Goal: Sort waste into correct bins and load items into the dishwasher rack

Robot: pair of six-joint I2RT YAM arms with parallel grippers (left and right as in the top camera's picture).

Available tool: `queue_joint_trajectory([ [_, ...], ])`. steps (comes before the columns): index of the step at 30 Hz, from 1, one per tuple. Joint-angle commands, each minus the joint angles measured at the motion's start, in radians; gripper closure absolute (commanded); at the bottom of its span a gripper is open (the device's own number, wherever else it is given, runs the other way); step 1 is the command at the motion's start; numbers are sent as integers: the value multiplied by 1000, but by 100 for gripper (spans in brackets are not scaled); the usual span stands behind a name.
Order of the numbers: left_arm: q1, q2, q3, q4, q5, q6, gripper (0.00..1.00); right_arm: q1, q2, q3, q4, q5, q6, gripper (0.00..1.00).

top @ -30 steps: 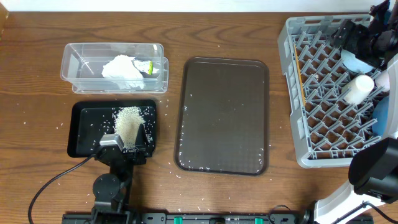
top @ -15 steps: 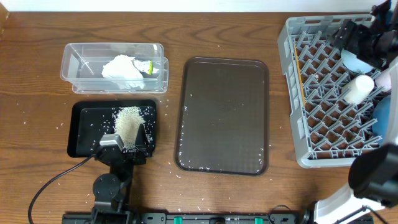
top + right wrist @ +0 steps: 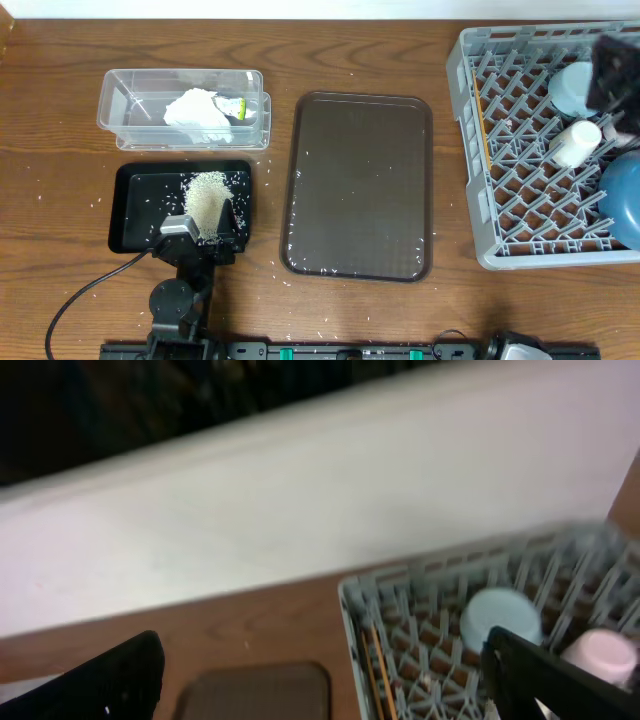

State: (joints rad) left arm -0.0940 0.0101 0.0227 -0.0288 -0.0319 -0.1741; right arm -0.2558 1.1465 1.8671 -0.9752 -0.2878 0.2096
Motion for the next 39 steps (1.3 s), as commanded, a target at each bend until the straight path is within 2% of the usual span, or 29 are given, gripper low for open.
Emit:
queue_joint_trajectory([
  [1,5,-6,-19,-41,-9,24,12,16,-64,2,-5,0,11,1],
  [8,5,-6,-19,-41,-9,24,11,114,-179,2,-35,152,-8,1],
  [13,5,-6,-19,-41,-9,24,12,181,-193,-5,-179,277,-8,1],
  [20,5,-6,-19,-41,-9,24,12,200,-244,-188,-203,290,-8,1],
  [23,5,-6,-19,-41,-9,24,11,215,-314,-347,-115,291,-8,1],
  [30,5,-6,-19,-41,-9,24,11,263,-542,-811,240,275,-11,1],
  [32,5,-6,-19,-41,-9,24,12,269,-621,-942,331,241,-55,1],
  [35,5,-6,-19,-41,-9,24,12,270,-734,-1099,435,197,-116,1],
  [39,5,-6,-19,-41,-9,24,11,269,-888,-1271,523,201,-122,1],
])
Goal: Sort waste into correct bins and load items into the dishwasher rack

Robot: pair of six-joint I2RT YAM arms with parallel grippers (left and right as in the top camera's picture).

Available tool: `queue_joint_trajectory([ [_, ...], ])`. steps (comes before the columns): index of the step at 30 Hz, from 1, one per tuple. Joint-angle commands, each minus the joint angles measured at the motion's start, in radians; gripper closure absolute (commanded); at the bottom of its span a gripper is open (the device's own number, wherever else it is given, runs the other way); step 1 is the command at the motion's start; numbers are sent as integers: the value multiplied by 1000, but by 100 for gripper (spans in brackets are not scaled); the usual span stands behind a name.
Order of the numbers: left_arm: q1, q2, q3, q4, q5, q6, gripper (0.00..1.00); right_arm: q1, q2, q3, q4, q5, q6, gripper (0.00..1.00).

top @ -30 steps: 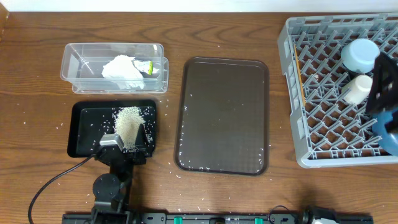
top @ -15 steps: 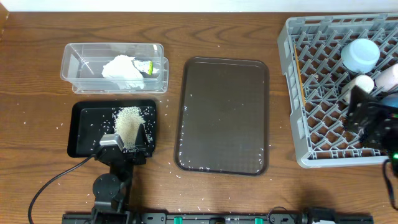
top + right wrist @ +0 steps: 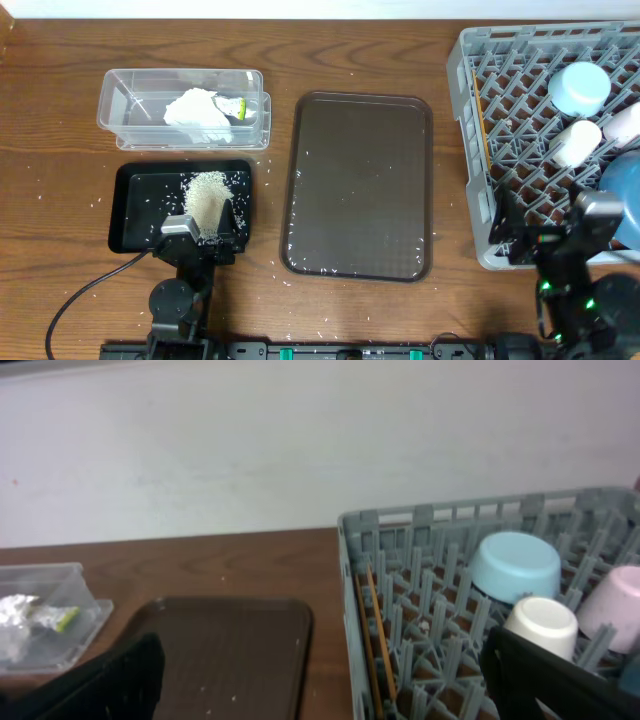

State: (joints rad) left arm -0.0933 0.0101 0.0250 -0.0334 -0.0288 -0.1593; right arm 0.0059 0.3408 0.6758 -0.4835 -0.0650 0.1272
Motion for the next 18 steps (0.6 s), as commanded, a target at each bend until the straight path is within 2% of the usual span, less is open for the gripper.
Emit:
queue_joint_trajectory([
  [1,4,-6,-21,-36,-12,9,12,8,-118,-116,47,-21,-39,1],
  [11,4,-6,-21,-36,-12,9,12,8,-338,-401,209,-21,-39,1],
  [18,4,-6,-21,-36,-12,9,12,9,-335,-584,447,-30,-35,1],
])
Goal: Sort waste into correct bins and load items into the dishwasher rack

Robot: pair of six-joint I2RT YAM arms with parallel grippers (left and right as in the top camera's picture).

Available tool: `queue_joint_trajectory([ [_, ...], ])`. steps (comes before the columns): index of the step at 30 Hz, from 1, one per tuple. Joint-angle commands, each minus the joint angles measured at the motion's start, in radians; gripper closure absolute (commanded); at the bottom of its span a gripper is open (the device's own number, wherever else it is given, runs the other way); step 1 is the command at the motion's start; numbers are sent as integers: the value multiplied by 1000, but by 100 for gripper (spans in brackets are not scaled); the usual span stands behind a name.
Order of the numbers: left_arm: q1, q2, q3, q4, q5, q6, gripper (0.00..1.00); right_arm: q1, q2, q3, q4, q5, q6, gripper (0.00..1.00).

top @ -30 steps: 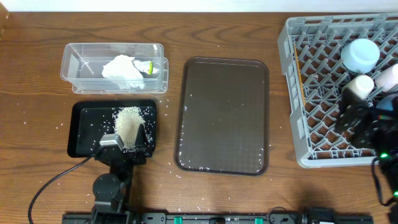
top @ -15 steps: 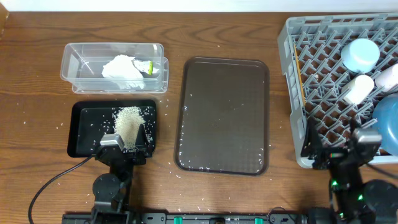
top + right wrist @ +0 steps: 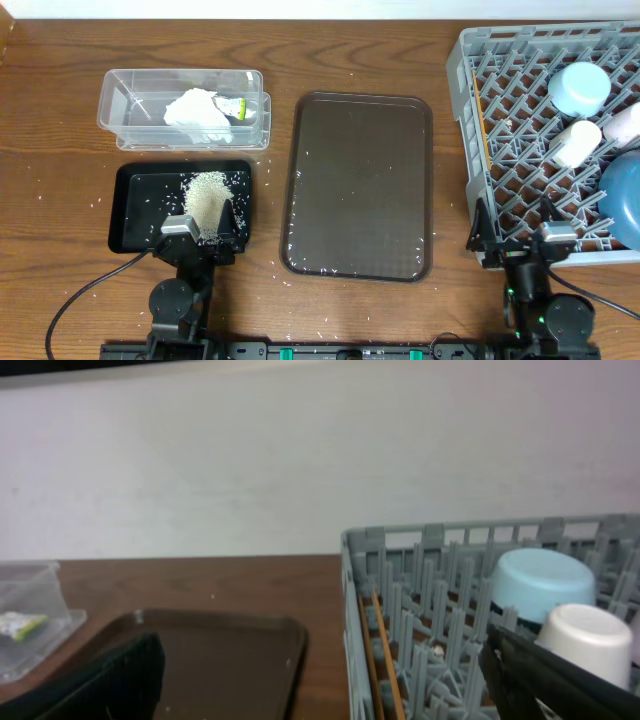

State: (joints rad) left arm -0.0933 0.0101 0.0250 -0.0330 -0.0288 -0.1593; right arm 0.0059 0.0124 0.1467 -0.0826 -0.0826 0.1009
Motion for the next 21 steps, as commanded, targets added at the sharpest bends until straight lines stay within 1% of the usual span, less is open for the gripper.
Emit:
queue_joint_trajectory([
  [1,4,-6,-21,-37,-12,9,11,9,-7,-77,77,-12,-8,1],
  [4,4,-6,-21,-37,-12,9,12,9,-7,-141,161,-12,-8,1],
  [9,4,-6,-21,-37,-12,9,12,9,-7,-141,151,5,-13,1],
  [12,4,-6,-21,-37,-12,9,12,9,-7,-141,126,12,-14,1],
  [16,4,-6,-21,-37,-12,9,11,9,-7,-141,20,30,-13,1],
  [21,4,-6,-21,-37,-12,9,11,28,-7,-141,10,56,-13,1],
])
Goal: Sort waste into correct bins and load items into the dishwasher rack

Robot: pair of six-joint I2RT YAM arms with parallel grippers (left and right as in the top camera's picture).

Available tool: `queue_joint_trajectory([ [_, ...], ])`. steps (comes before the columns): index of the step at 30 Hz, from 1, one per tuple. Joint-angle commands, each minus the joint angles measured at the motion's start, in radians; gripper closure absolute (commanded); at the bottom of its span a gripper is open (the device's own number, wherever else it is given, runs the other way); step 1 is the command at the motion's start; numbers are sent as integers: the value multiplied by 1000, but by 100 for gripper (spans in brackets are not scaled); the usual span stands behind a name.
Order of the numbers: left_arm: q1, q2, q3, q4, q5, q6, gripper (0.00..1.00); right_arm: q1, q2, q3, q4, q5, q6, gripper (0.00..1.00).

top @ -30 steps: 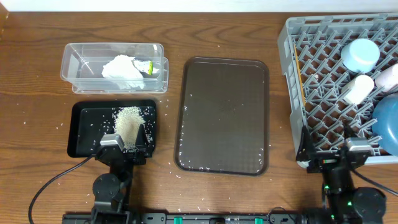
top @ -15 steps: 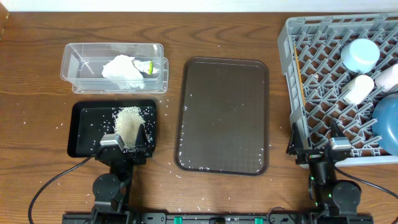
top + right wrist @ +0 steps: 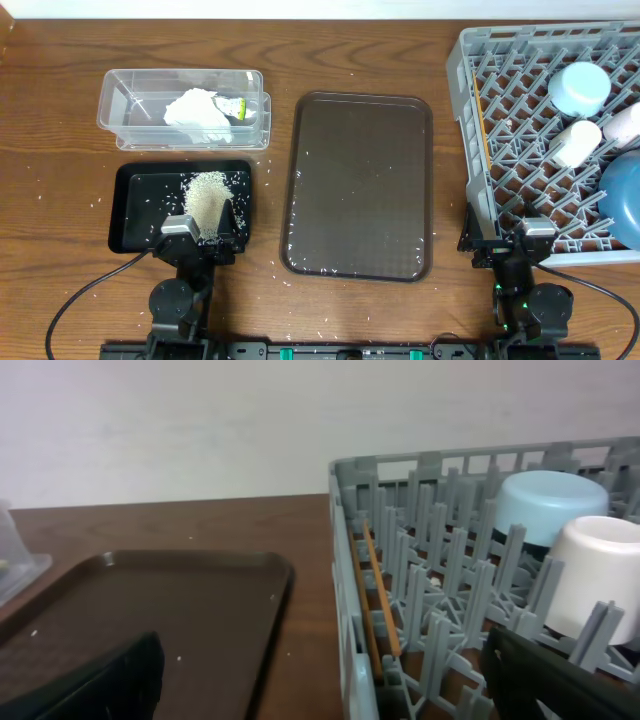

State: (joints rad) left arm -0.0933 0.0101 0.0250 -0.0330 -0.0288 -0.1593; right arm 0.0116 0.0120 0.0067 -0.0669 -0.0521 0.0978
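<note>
The grey dishwasher rack [image 3: 478, 150] stands at the right, holding a light blue cup [image 3: 578, 87], a white cup [image 3: 573, 142], a pink cup [image 3: 628, 120], a blue bowl [image 3: 625, 205] and wooden chopsticks [image 3: 380, 600] along its left wall. My right gripper [image 3: 505, 240] sits low at the rack's front left corner, open and empty; in its wrist view the right gripper [image 3: 320, 690] faces the rack wall [image 3: 350, 610]. My left gripper [image 3: 200, 228] rests, open, at the front edge of the black bin [image 3: 135, 205] with rice [image 3: 205, 195].
A brown tray [image 3: 360, 185] lies in the middle, dotted with rice grains. A clear bin [image 3: 120, 105] at the back left holds crumpled white paper [image 3: 198, 112]. Loose grains are scattered on the wooden table [image 3: 60, 200]. A black cable [image 3: 80, 295] runs from the left arm.
My right gripper has shifted a little left and lower at the rack's front left corner; its view now sits closer to the rack wall and tray. Nothing else moved.
My right gripper was first over the rack's far right side by the cups, open. It then stood at the rack's front edge, then near the front left corner, and now rests low there, still open and empty. The left arm never moved.
</note>
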Motion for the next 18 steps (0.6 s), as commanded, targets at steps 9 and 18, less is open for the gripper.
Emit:
queue_joint_trajectory([
  [9,4,-6,-21,-37,-12,9,11,59,-6,-1,-5,25,-10,1],
  [18,4,-6,-21,-37,-12,9,11,59,-6,-1,-5,25,-10,1],
])
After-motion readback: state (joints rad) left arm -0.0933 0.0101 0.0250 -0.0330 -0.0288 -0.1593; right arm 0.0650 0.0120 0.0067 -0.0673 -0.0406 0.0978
